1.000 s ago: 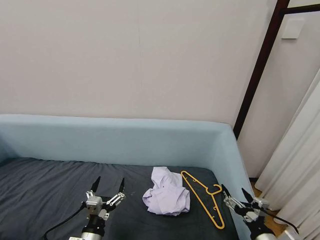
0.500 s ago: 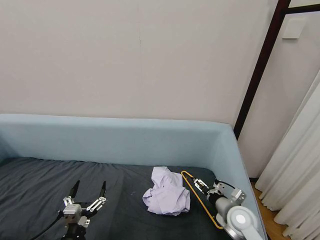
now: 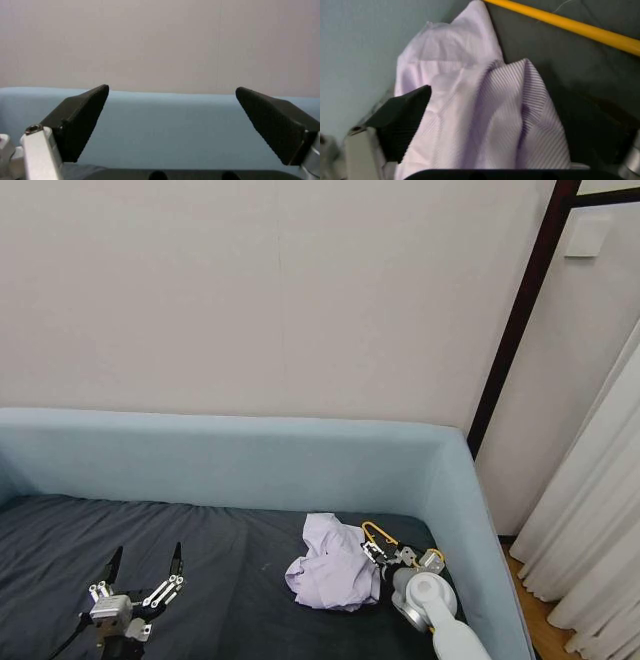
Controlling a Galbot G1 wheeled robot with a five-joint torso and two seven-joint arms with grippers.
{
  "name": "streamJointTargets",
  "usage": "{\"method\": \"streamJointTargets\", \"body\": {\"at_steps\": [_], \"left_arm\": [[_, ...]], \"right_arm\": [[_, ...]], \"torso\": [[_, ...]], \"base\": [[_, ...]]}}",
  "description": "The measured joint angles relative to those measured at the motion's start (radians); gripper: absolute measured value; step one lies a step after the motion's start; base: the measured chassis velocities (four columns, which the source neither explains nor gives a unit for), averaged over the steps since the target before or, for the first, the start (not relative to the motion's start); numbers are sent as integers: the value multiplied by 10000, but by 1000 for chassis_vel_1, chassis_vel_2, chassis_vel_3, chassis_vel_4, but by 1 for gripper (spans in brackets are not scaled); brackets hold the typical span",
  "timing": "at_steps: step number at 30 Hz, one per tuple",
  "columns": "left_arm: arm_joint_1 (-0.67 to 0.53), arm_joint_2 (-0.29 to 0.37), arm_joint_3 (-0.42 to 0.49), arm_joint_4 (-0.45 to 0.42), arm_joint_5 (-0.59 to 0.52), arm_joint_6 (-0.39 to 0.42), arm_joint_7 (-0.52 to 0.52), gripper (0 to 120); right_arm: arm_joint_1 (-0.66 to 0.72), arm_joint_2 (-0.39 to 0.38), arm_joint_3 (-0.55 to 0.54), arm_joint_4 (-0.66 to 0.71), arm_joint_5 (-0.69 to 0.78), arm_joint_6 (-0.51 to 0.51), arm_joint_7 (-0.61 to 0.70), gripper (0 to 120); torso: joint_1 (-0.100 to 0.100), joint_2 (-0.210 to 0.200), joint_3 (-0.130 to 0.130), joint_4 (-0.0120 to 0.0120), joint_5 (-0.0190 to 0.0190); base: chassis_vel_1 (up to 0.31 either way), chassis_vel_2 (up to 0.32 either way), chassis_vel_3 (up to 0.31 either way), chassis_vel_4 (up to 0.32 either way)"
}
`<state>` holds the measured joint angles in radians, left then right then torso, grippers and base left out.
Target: Pick up the clothes from the sofa and hang them on the clothes hanger.
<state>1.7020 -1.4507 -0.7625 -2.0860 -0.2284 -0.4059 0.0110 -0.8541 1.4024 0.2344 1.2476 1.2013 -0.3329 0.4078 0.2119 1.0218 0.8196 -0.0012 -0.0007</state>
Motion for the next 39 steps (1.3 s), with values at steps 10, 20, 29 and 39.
{"method": "streamJointTargets", "body": {"at_steps": [10,20,29,39], "left_arm": [[-51,-40,129,156,82,-86,-51,100],[-146,37,239,339,162,-146,-144,100],[-242,156,231,473,142,-176,-232,100],[-523,226,559,672,139,-183,-293,100]], "right_arm": [[-136,-62,-15,-109,-391,350,-593,56],[-197,39,3,-353,-864,819,-1536,20],[-205,77,-21,-373,-1138,1116,-1923,0],[-789,-558,-326,711,-1513,2958,-3079,0]], "torso": [[0,0,-1,0,0],[0,0,-1,0,1],[-1,0,-1,1,0],[0,0,0,1,2]], "base": [[0,0,0,0],[0,0,0,0],[0,0,0,0],[0,0,0,0]]}}
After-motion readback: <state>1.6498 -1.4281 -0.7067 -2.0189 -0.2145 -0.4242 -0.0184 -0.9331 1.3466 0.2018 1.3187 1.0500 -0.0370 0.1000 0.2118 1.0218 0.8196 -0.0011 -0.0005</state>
